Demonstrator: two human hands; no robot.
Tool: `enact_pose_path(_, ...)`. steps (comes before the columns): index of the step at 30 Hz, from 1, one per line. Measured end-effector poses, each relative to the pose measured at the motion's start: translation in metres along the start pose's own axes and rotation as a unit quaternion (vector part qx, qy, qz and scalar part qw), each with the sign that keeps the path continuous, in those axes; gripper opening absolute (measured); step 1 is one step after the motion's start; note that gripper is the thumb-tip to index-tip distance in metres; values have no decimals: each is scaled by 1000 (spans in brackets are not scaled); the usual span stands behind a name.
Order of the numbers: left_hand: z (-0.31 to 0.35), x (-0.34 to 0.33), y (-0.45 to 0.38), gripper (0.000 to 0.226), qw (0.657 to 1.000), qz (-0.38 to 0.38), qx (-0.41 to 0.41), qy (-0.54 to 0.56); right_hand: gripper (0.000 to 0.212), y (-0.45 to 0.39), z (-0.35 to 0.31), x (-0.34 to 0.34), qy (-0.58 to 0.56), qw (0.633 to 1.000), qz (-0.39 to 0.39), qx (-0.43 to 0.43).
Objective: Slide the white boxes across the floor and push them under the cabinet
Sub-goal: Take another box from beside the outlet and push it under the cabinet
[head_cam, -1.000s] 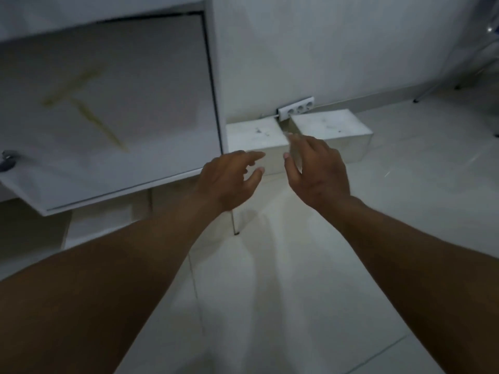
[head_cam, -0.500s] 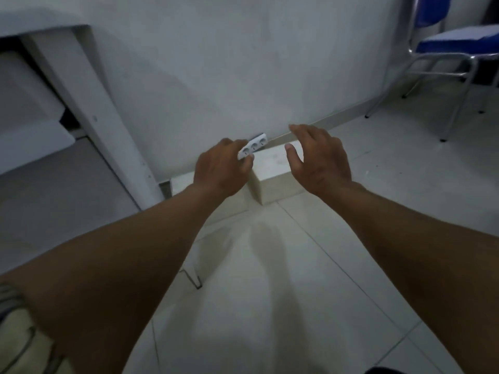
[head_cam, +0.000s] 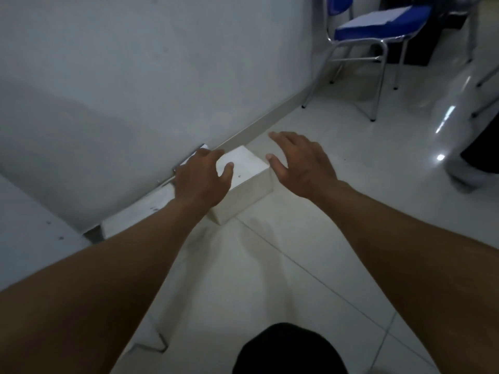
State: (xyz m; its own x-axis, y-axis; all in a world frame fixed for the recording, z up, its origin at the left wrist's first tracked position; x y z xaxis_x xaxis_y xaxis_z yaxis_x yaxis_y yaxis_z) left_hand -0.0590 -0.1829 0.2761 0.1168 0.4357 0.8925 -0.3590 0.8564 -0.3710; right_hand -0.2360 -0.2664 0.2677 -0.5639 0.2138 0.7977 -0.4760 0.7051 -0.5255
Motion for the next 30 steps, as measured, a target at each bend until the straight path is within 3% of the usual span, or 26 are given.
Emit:
enact_pose_path(11, -66, -15, -74, 42, 999, 25, 38, 3, 50, -105, -32, -68, 14, 997, -49, 59)
enact_pose_path(14, -72, -54, -98, 44, 999, 24, 48, 1, 50, -132, -9, -104, -5, 998, -42, 44)
enact_pose_path(24, -136, -188, -156, 49, 978, 37, 203, 1, 48, -182, 70, -279, -32, 990, -117, 67)
enact_pose_path(30, -170, -265, -169, 55, 962, 46, 270, -10, 55, -202, 116, -363, -95, 987, -133, -5)
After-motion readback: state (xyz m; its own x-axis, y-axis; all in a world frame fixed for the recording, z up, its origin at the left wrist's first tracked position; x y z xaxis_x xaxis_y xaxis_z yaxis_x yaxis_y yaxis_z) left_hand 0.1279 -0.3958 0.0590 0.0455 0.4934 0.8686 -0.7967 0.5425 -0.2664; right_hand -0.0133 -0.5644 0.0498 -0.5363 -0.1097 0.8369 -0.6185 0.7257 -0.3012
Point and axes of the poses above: each hand's wrist, its own y-axis away from the middle knuckle, its own x-axis out of the back of the hand, z = x × y, the point moved 9 cm from there along -y, towards the middle knuckle, and after that the axes turned 2 degrees about z, right-handed, at the moved point
